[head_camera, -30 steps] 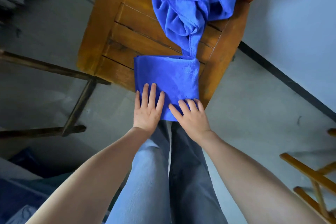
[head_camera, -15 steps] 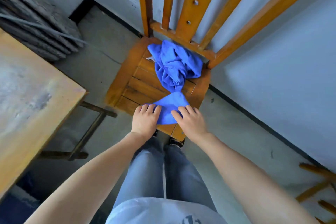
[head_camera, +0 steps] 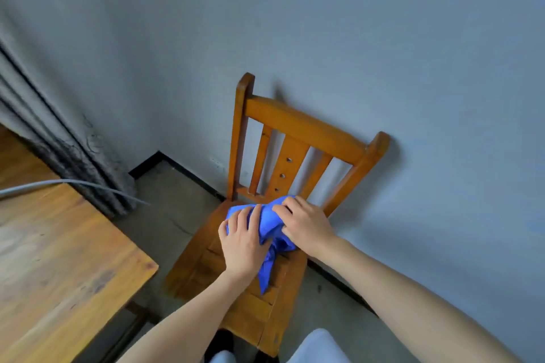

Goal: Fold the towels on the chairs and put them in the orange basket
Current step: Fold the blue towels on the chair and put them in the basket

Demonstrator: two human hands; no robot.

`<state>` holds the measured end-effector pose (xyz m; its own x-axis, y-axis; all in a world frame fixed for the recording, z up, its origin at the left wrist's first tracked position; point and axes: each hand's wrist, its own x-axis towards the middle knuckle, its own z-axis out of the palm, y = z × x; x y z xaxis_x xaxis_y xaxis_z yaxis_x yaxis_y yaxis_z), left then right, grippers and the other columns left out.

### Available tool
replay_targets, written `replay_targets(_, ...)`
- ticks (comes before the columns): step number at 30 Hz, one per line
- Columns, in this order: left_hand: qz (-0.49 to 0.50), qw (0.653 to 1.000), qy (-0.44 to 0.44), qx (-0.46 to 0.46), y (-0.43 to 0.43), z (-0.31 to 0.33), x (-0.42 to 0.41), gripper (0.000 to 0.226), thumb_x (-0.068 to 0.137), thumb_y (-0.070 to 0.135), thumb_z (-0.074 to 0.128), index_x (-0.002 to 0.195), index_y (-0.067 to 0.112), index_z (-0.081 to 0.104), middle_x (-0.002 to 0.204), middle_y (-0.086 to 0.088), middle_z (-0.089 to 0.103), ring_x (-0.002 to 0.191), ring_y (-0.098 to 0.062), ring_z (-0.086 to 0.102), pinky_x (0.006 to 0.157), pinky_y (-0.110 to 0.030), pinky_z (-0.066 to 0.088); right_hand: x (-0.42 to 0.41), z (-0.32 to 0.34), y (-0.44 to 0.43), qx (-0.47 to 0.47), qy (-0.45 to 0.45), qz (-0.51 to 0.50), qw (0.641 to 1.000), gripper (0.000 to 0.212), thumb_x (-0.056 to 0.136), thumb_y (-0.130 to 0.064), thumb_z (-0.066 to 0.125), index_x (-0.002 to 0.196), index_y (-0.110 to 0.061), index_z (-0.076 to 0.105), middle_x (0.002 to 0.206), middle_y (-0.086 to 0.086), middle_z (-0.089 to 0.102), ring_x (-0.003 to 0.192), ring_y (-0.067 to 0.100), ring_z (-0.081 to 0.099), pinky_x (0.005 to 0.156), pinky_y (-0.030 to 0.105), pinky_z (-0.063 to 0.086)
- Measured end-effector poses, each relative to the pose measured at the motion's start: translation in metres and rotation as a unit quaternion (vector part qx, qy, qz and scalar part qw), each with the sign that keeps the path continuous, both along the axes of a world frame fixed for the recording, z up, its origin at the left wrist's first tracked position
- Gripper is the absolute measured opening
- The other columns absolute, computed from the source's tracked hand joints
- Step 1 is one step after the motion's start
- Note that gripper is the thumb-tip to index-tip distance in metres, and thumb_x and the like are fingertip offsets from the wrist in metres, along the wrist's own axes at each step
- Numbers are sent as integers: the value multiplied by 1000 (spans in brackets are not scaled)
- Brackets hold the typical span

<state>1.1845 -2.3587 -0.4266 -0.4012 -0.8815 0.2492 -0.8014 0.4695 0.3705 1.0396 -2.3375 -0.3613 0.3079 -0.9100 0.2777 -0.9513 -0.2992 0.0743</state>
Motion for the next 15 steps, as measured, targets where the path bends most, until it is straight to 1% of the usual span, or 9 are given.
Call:
replay_targets(1,0,1000,5,-1,-7,8,-1,71,44,29,88,109,16,63,100,-4,70,89,-26,67,79,-40,52,-2,8,-5,-12,12,11,1000,39,42,-13,82,79,-12,68,69,4,63,59,20,62,43,19,46)
replay_targets(2,-3,1000,10,-16,-13,13,0,67,42,27,89,104,15,66,96,-2,71,85,-25,68,77,-38,53,-3,13,-8,-30,27,25,999,38,43,-12,80,80,-13,68,69,3,62,59,19,62,44,19,45)
replay_targets(3,-10,999,12,-41,-19,18,5,63,44,27,88,102,16,68,94,0,71,83,-23,68,76,-35,53,-5,18,-10,-53,47,44,997,34,49,-11,76,82,-13,66,68,3,61,59,19,60,44,20,44)
replay_targets(5,-42,995,16,-93,-31,24,16,54,56,29,80,106,19,63,94,3,71,82,-21,68,78,-31,51,-9,21,-17,-105,83,91,987,23,65,-5,61,86,-13,57,67,2,58,58,19,57,46,23,41)
replay_targets(7,-77,988,-4,-135,-38,30,32,52,64,32,69,112,20,52,95,3,70,82,-20,68,79,-29,46,-12,23,-24,-139,110,142,974,17,76,-3,50,88,-12,56,67,2,57,57,19,55,47,25,42)
replay_targets(9,-89,982,-39,-163,-40,36,45,63,59,32,79,113,18,49,96,0,70,80,-21,68,74,-29,51,-13,25,-30,-158,122,188,962,17,79,-3,48,91,-12,55,68,2,57,58,19,55,47,25,42)
replay_targets(11,-73,979,-76,-177,-36,44,59,73,50,30,86,111,16,49,94,-1,71,78,-21,68,70,-27,54,-11,32,-37,-184,129,221,949,17,79,-5,47,93,-12,51,69,2,58,59,18,55,48,23,41)
replay_targets(13,-30,975,-107,-193,-23,52,73,71,48,27,84,109,16,48,91,-1,70,74,-21,68,68,-26,53,-9,38,-46,-205,115,265,935,16,79,-6,46,92,-11,53,68,2,59,59,17,55,48,23,42)
replay_targets(15,19,970,-130,-204,-4,60,87,67,51,26,82,107,17,47,90,-1,70,72,-20,68,67,-24,53,-4,45,-47,-206,102,306,924,17,79,-4,46,90,-11,56,66,2,58,58,18,55,46,24,43)
